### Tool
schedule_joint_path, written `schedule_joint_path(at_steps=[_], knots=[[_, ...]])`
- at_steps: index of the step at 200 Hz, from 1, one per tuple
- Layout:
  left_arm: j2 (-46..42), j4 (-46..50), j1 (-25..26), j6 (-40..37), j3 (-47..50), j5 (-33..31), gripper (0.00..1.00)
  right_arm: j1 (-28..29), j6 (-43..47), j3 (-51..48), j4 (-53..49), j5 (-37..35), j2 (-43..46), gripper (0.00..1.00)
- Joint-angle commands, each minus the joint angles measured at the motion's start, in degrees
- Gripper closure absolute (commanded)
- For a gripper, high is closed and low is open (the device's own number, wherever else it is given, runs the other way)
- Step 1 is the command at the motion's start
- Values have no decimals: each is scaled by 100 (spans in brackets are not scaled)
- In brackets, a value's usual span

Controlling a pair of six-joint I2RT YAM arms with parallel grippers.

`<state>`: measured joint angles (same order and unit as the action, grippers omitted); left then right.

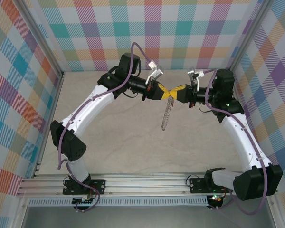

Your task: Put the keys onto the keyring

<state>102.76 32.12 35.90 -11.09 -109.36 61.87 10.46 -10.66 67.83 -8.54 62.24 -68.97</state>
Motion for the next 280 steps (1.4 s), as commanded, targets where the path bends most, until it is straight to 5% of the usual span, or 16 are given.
schedule_joint_path(at_steps=[1,23,57,108,160,280], knots=[[-81,-891,232,326,193,-87,100,53,-174,-70,315,-124,12,77],[-312,-1535,216,599,592,-478,100,-27,-316,-133,379,-474,214,52],[-552,-2195,189,879,917,-725,100,-315,-736,-388,720,-570,568,44],[-846,-2836,150,1133,1350,-897,100,-702,-1290,-997,1240,-732,1053,39],[-1013,-3245,114,1362,1516,-939,100,-754,-2044,-1388,2245,-72,965,39],[-1048,-3472,114,1531,1557,-948,100,-249,-2376,-1404,2871,-238,554,34]])
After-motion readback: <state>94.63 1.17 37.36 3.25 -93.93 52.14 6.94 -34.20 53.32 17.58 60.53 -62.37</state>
